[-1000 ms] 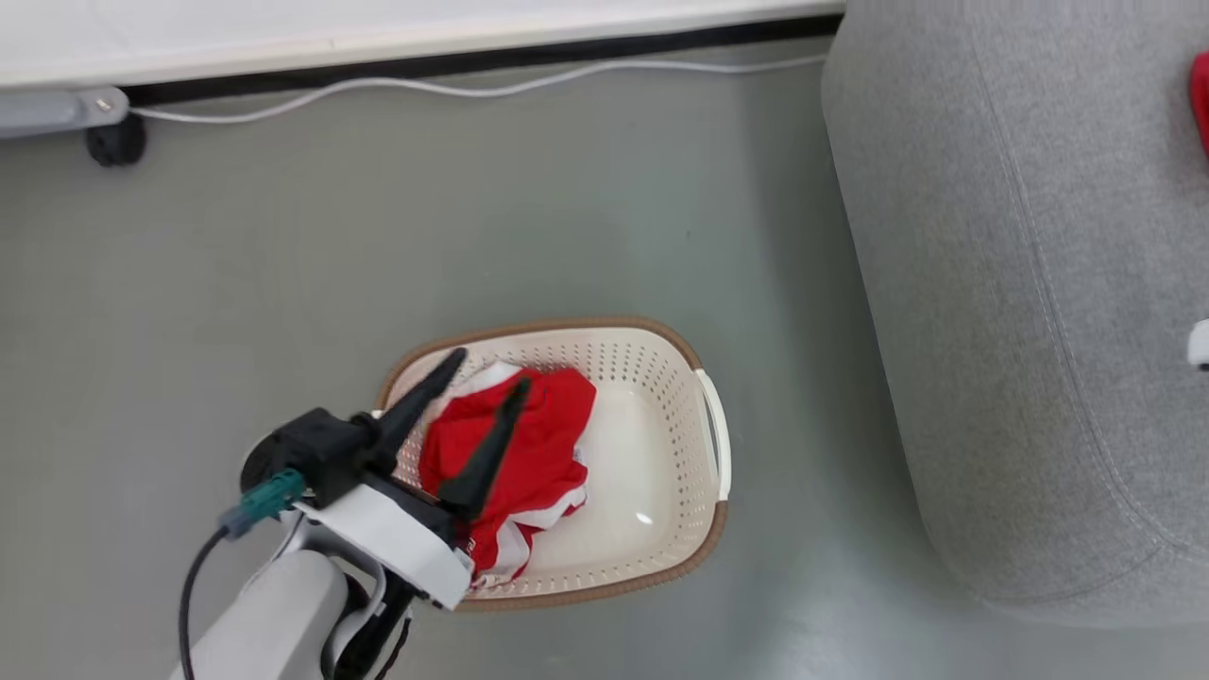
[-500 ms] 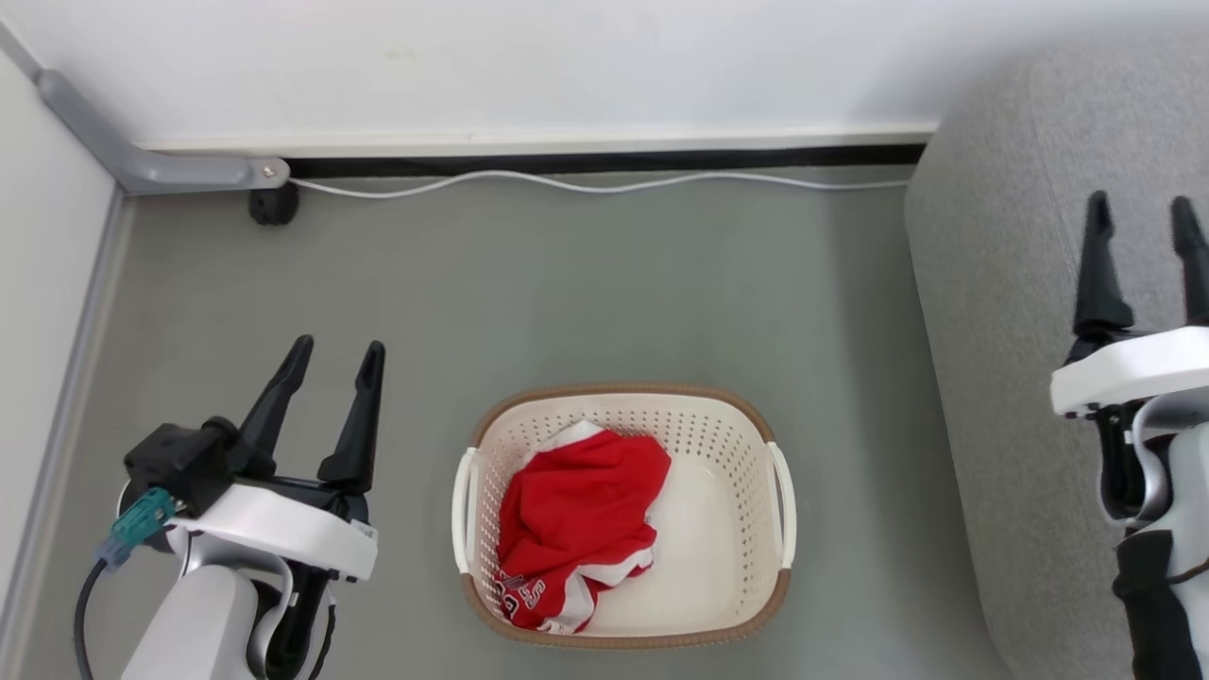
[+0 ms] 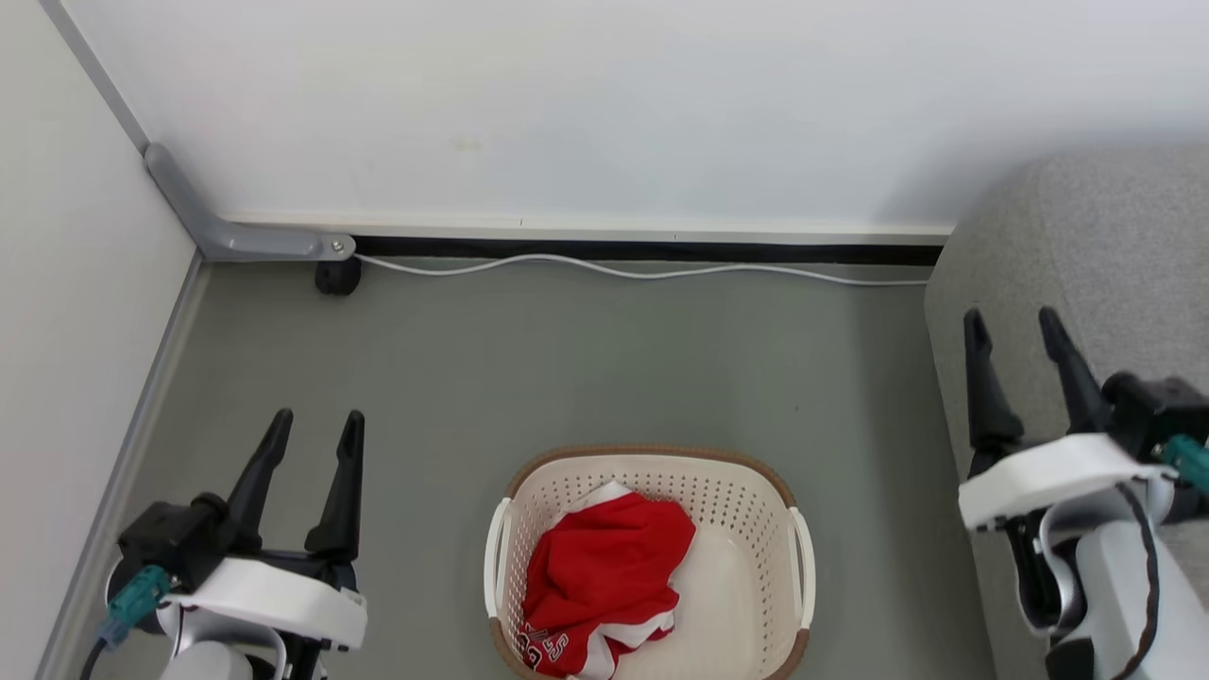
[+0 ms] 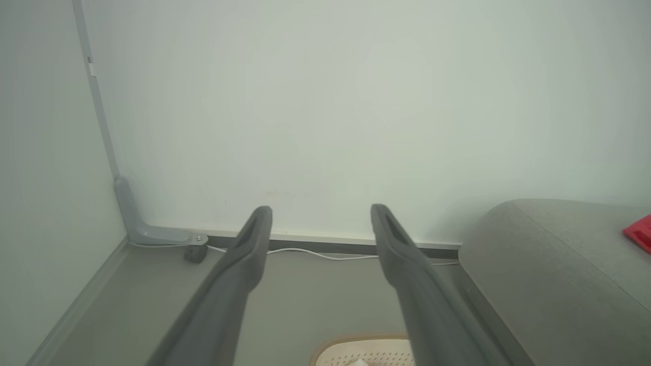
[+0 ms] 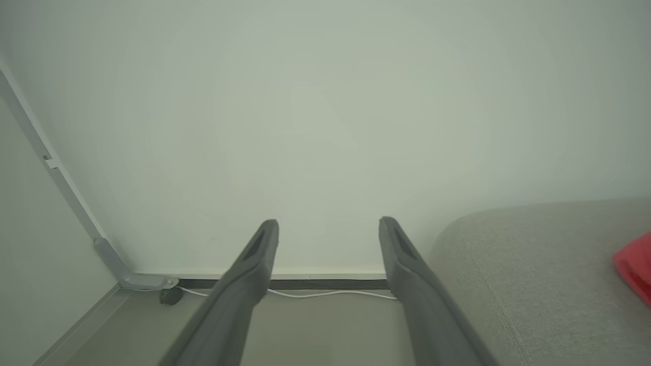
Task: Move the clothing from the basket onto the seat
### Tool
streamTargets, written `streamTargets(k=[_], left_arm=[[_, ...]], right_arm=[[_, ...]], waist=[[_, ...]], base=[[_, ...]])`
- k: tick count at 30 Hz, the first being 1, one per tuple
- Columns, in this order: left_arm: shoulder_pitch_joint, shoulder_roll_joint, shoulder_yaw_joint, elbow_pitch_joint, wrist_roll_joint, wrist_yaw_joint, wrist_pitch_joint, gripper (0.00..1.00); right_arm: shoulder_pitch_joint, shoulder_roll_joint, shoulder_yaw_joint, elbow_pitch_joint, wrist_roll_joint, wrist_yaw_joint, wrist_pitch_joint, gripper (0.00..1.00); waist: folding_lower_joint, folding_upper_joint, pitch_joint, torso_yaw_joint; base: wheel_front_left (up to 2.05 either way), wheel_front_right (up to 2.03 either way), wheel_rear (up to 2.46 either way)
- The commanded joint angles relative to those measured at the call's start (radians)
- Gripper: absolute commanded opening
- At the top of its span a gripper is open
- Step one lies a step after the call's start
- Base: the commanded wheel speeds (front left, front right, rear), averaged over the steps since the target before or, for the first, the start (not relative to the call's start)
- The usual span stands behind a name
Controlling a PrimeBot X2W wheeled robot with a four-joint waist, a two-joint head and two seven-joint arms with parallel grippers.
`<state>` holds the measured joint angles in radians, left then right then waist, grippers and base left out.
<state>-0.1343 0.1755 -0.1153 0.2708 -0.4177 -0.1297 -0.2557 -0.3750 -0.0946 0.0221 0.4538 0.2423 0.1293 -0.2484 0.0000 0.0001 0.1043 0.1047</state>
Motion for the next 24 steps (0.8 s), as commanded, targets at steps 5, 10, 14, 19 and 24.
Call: streamTargets(k=[5, 10, 14, 19, 24], left_arm=[[0.032, 0.004, 0.018, -0.036, 0.022, -0.001, -0.006, 1.0], [0.069, -0.006, 0.01, -0.04, 0.036, -0.001, -0.006, 1.0], [0.09, -0.015, 0.011, -0.045, 0.049, -0.001, -0.006, 1.0], [0.113, -0.025, 0.006, -0.047, 0.057, -0.001, -0.006, 1.0], [0.133, -0.031, -0.005, -0.045, 0.061, -0.001, -0.006, 1.0]], right_arm=[[0.098, 0.016, 0.037, -0.049, 0.016, 0.001, -0.013, 1.0], [0.178, 0.03, 0.048, -0.066, 0.016, 0.001, -0.013, 1.0], [0.22, 0.036, 0.05, -0.082, -0.002, 0.001, -0.013, 1.0], [0.263, 0.04, 0.046, -0.096, -0.028, 0.001, -0.013, 1.0], [0.304, 0.043, 0.04, -0.095, -0.035, 0.001, -0.013, 1.0]], waist=[[0.0, -0.0001, -0.043, -0.008], [0.0, -0.0001, -0.057, -0.034], [0.0, -0.0001, -0.061, -0.052], [0.0, -0.0001, -0.073, -0.065], [0.0, -0.0001, -0.086, -0.07]], base=[[0.0, 0.0, 0.0], [0.0, 0.0, 0.0], [0.0, 0.0, 0.0], [0.0, 0.0, 0.0], [0.0, 0.0, 0.0]])
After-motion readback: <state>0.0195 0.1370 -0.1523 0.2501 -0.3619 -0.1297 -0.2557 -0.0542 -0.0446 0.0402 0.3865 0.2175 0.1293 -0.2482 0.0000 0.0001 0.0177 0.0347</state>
